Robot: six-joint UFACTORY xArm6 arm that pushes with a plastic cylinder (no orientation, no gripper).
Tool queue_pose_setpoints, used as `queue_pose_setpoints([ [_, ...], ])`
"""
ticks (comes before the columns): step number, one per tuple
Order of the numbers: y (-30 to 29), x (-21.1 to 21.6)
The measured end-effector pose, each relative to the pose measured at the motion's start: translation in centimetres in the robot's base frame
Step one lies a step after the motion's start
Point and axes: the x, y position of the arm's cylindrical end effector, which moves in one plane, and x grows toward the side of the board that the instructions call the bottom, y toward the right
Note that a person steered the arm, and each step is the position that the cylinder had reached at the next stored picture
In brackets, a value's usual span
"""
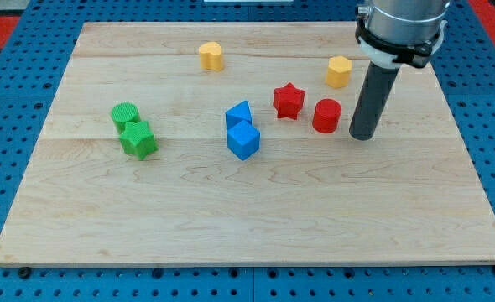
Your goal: Move red star up and right a bit
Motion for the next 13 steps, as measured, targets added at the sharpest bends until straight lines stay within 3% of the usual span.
queue_pose_setpoints([
  [3, -6.5, -0.1],
  [5, -7.7, -5.9],
  [10, -12.4, -7.1],
  [12, -17.8, -10.5],
  [13, -17.8, -13.4],
])
